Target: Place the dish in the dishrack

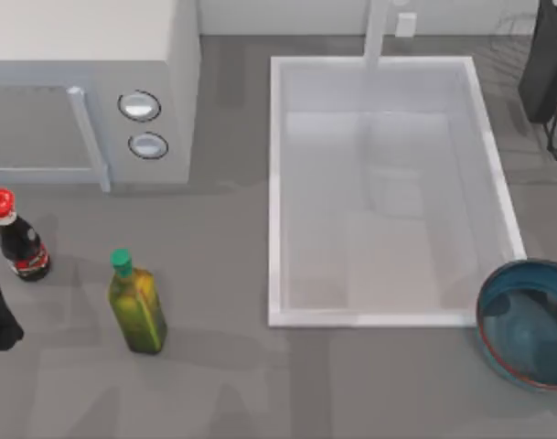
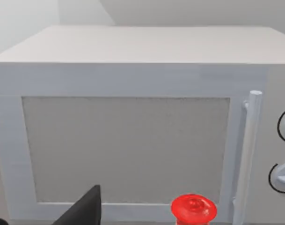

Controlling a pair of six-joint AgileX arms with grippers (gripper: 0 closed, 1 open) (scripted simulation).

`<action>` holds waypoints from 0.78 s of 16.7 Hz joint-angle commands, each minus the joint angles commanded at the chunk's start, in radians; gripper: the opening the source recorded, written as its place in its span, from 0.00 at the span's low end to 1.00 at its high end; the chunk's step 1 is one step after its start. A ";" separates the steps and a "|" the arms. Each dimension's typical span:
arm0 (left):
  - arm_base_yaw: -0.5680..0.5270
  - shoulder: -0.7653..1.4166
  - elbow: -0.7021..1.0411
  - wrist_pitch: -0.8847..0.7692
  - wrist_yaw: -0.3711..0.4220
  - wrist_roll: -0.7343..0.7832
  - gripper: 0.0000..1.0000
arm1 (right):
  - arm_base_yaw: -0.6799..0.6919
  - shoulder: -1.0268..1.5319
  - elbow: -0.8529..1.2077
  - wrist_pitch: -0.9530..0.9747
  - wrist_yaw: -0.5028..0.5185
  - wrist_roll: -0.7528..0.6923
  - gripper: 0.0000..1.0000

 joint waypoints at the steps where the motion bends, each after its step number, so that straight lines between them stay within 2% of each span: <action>1: 0.000 0.000 0.000 0.000 0.000 0.000 1.00 | 0.001 0.022 -0.029 0.054 0.000 0.001 1.00; 6: 0.000 0.000 0.000 0.000 0.000 0.000 1.00 | 0.006 0.120 -0.161 0.288 0.001 0.008 1.00; 11: 0.000 0.000 0.000 0.000 0.000 0.000 1.00 | 0.007 0.134 -0.179 0.314 0.001 0.009 1.00; 13: 0.000 0.000 0.000 0.000 0.000 0.000 1.00 | 0.007 0.134 -0.179 0.314 0.001 0.009 0.85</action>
